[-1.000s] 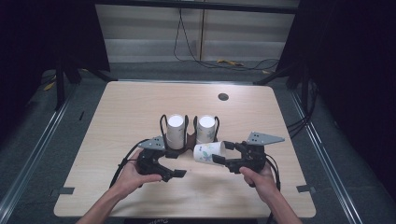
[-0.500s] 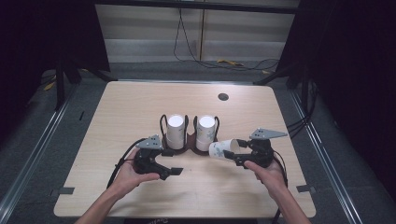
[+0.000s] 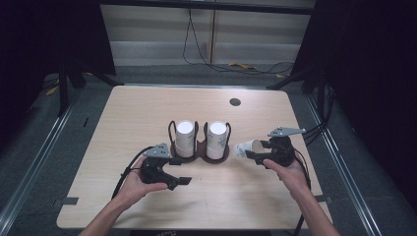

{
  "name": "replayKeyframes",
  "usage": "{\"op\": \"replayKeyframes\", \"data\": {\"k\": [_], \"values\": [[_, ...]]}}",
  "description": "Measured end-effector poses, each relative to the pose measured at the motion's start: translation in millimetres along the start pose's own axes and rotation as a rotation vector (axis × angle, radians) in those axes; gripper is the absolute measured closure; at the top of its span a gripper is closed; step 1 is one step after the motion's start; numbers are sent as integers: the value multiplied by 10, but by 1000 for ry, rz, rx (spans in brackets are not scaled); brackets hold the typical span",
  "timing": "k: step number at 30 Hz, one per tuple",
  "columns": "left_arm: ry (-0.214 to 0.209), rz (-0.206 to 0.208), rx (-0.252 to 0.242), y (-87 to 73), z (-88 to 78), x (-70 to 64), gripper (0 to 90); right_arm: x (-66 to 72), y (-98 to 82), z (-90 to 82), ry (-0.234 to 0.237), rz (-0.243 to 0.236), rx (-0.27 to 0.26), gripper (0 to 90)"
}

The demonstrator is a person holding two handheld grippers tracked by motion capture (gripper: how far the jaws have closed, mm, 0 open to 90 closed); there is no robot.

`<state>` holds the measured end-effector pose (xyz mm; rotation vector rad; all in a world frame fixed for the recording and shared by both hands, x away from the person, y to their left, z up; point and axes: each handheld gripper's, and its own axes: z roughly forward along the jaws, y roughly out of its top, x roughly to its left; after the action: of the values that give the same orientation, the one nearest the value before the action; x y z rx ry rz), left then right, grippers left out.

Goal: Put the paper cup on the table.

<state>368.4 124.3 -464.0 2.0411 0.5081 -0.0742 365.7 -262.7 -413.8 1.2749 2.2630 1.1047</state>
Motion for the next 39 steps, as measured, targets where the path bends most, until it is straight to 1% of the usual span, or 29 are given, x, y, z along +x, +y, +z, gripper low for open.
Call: {"op": "replayKeyframes", "data": {"k": [4,6,8,10,11,13,18,21,22,23,25,30,32,34,35,36,38,39], "values": [[10,-8,5,-10,-4,31,189,-69,48,39,-28,2,33,300],[14,-8,5,-12,-12,42,189,-110,71,50,-34,9,46,300],[15,-14,1,-13,-13,40,189,-147,95,59,-50,8,55,300],[15,-15,6,-17,-12,35,189,-183,112,65,-52,17,57,300],[14,-9,7,-21,-10,34,189,-194,120,70,-59,20,67,300],[18,-6,14,-24,-5,39,189,-213,136,86,-73,10,83,300],[16,-14,20,-32,20,65,188,-280,153,137,-88,20,101,298],[23,-21,25,-36,35,82,182,-317,179,171,-101,13,124,297],[24,-16,28,-37,38,87,181,-330,190,179,-105,12,130,297],[24,-19,29,-38,44,84,181,-343,202,180,-115,3,134,296],[23,-19,32,-39,47,76,181,-356,227,172,-124,0,135,296],[28,-9,34,-54,34,54,180,-376,277,172,-142,-4,179,295],[33,-11,38,-60,27,53,180,-388,300,177,-153,-14,192,294],[36,-15,40,-68,21,55,180,-405,320,196,-152,-10,204,292],[38,-15,44,-73,16,56,180,-417,329,207,-155,-13,219,292],[39,-12,52,-77,10,59,180,-424,336,219,-161,-12,223,291],[38,-15,50,-90,12,63,180,-444,354,245,-157,-11,236,290],[42,-12,61,-92,6,71,180,-447,366,257,-165,-11,243,290]]}}
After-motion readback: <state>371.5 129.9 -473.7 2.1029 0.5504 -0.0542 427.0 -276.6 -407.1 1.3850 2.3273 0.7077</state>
